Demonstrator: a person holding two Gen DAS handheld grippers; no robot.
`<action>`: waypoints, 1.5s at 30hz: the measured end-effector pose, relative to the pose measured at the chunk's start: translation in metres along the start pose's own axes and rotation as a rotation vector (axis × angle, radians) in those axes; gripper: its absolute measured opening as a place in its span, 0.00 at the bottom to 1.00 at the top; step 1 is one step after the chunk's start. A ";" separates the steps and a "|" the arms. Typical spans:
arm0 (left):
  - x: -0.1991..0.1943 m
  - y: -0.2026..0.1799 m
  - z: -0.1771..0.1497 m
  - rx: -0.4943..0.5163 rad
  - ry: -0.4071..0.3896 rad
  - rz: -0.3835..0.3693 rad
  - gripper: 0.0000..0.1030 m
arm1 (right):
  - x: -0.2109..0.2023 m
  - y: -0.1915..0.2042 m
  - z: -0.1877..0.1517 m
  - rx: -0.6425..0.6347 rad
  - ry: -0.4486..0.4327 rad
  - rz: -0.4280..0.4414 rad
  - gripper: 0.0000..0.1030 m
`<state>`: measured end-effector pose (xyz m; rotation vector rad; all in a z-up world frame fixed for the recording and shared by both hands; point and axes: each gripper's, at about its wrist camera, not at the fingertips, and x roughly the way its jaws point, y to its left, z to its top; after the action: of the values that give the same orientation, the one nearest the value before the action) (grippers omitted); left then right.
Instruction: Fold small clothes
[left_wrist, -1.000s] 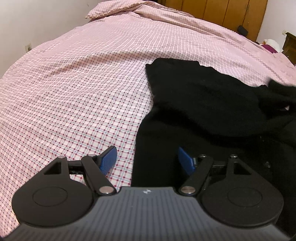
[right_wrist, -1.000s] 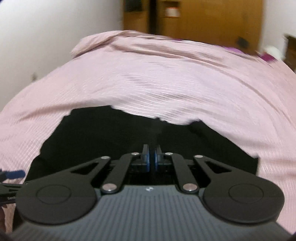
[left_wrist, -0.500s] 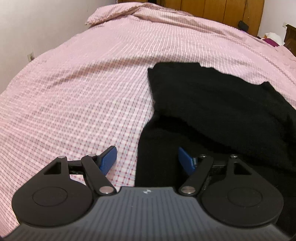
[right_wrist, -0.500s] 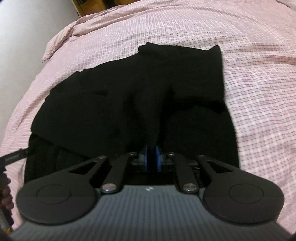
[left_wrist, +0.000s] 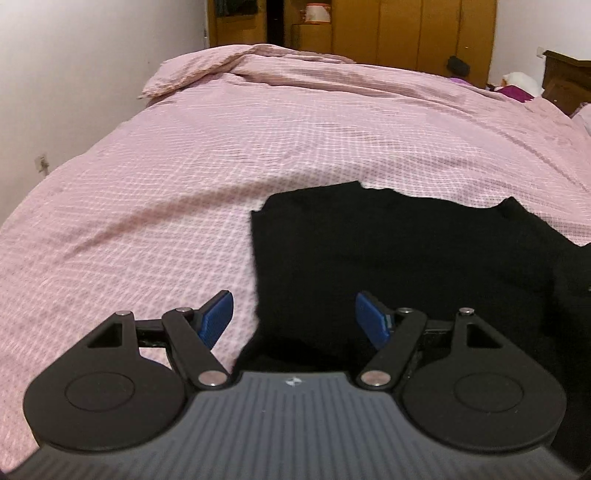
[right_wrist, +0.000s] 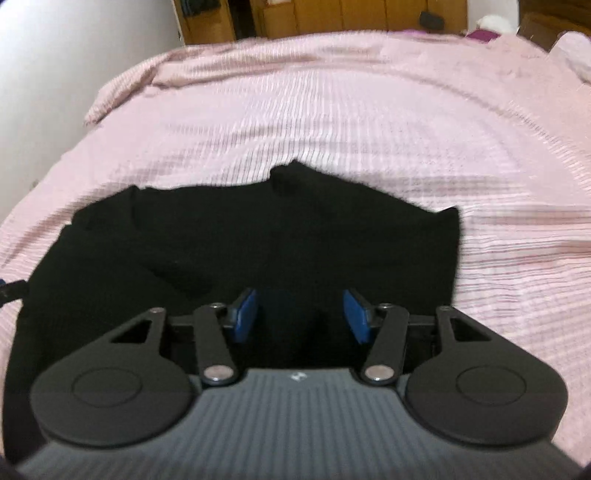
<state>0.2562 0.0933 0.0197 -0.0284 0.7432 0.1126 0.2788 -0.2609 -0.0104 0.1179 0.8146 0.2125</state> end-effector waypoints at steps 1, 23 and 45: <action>0.006 -0.002 0.001 0.006 0.002 -0.003 0.75 | 0.005 0.000 -0.001 0.010 0.007 0.019 0.38; 0.060 -0.003 0.023 0.048 0.030 -0.026 0.80 | -0.082 -0.048 -0.057 0.003 -0.016 -0.155 0.17; 0.116 -0.058 0.061 -0.007 0.185 -0.079 0.07 | -0.050 -0.041 -0.064 -0.079 -0.055 -0.032 0.08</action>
<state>0.3880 0.0506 -0.0148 -0.0760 0.9255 0.0372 0.2043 -0.3113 -0.0260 0.0362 0.7514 0.2105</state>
